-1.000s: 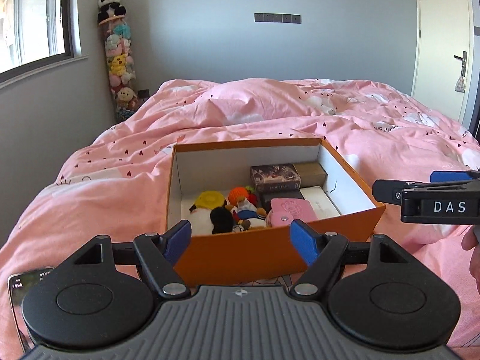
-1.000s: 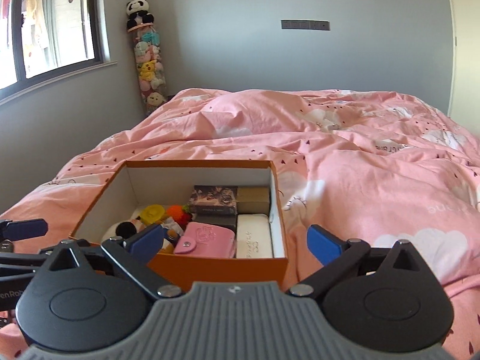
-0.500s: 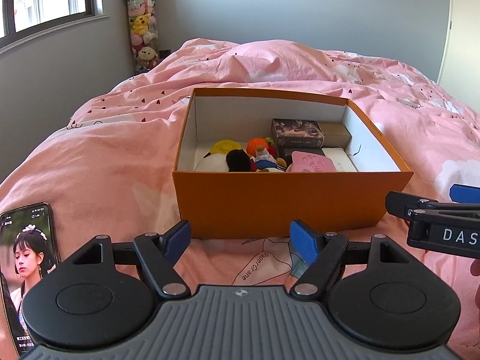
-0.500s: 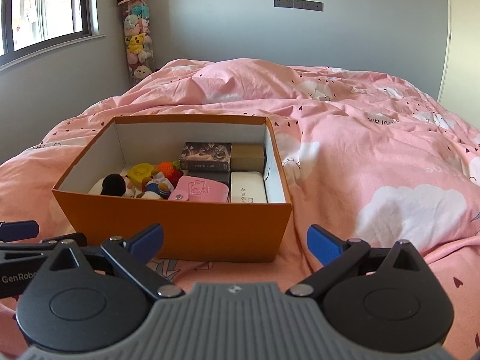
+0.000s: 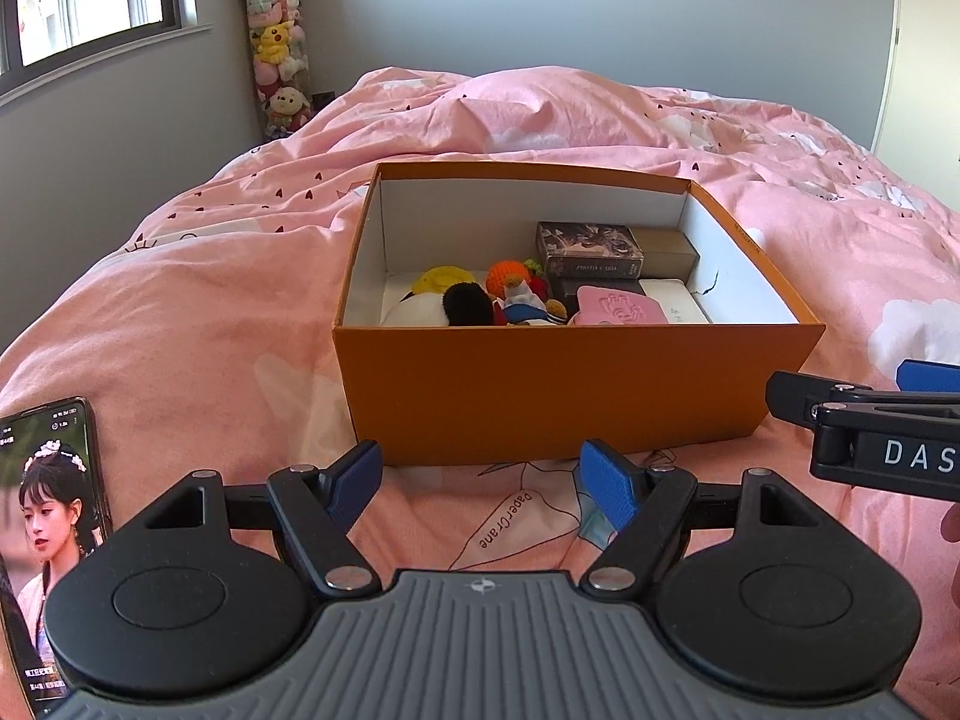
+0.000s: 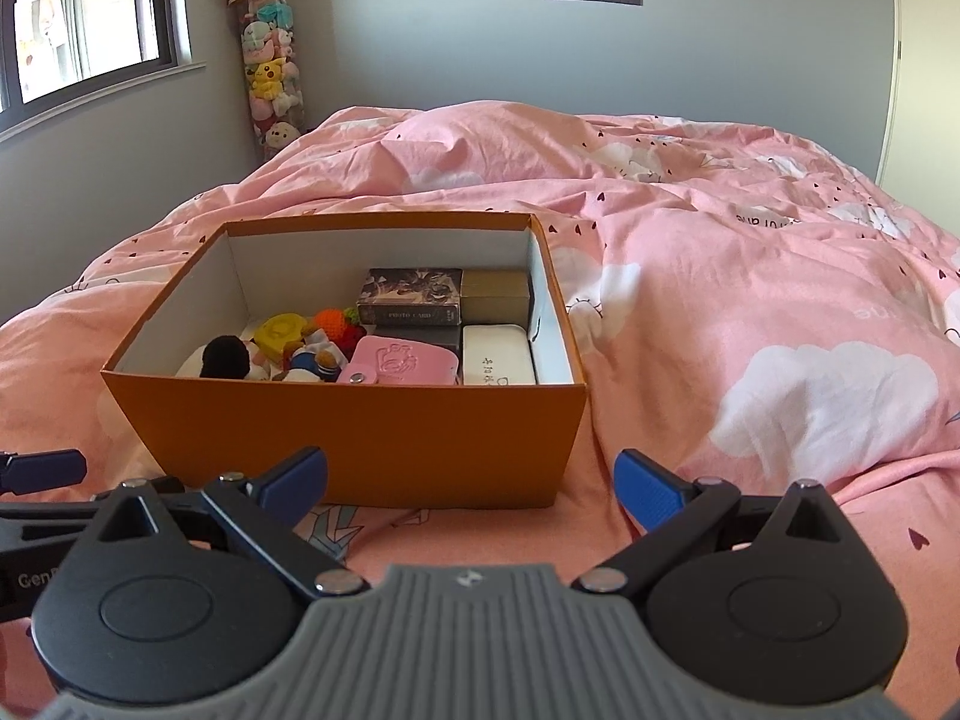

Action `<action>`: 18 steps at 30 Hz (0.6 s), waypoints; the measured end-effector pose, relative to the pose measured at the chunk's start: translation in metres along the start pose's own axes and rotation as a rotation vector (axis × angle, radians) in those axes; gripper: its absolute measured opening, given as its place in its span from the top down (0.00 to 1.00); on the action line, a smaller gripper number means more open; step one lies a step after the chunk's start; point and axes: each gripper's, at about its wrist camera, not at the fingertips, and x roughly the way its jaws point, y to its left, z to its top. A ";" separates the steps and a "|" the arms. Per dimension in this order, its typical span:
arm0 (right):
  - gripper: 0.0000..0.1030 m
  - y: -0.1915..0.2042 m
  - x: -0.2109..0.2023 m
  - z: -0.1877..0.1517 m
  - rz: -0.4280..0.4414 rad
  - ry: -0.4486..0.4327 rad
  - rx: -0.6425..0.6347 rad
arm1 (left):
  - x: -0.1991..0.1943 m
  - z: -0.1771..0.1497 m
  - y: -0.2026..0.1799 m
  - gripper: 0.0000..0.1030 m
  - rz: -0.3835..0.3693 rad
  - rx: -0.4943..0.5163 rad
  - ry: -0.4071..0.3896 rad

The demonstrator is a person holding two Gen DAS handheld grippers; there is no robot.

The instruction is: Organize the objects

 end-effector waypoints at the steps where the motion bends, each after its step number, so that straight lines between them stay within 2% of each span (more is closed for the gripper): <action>1: 0.01 0.000 0.000 0.000 0.000 0.001 0.001 | 0.000 0.000 0.000 0.15 -0.001 0.000 0.001; 18: 0.01 0.001 0.003 -0.002 0.002 0.020 0.006 | 0.001 0.001 0.000 0.15 0.001 0.001 0.006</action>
